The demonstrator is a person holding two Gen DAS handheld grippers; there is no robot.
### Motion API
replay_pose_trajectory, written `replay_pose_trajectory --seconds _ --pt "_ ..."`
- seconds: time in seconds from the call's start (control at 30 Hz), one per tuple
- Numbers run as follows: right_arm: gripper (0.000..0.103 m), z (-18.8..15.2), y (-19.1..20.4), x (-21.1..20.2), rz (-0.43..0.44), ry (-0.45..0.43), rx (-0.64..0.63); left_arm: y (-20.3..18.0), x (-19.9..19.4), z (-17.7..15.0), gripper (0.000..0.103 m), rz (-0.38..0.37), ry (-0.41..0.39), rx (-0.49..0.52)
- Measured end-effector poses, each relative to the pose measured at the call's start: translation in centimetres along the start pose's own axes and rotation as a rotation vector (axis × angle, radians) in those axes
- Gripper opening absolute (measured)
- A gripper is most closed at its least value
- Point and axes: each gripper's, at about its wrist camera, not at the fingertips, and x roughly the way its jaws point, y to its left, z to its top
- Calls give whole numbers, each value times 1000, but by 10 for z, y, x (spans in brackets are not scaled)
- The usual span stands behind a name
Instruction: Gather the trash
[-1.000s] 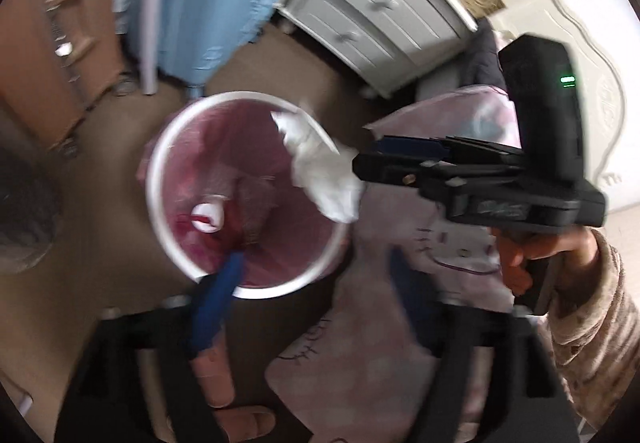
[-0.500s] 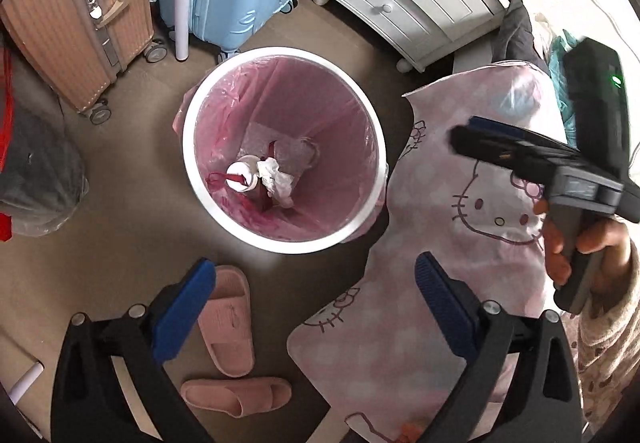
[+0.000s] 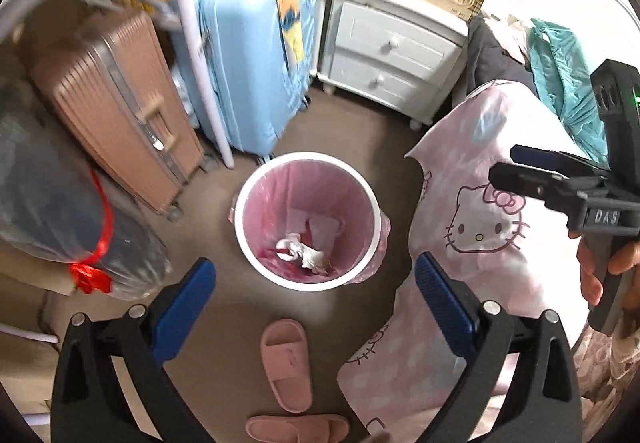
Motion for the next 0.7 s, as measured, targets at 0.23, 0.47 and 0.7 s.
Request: replay_pose_trajectory --seconds 0.23,0.47,0.7 --pt "96 -20 12 -51 -66 -81 -57 -37 -51 -12 98 92 -78 -8" --pt "96 -47 2 -93 -105 -125 -28 -74 -76 -21 98 124 -99 -10" --pt "96 -73 -16 -135 -136 -169 48 -125 -94 -30 98 104 -104 33"
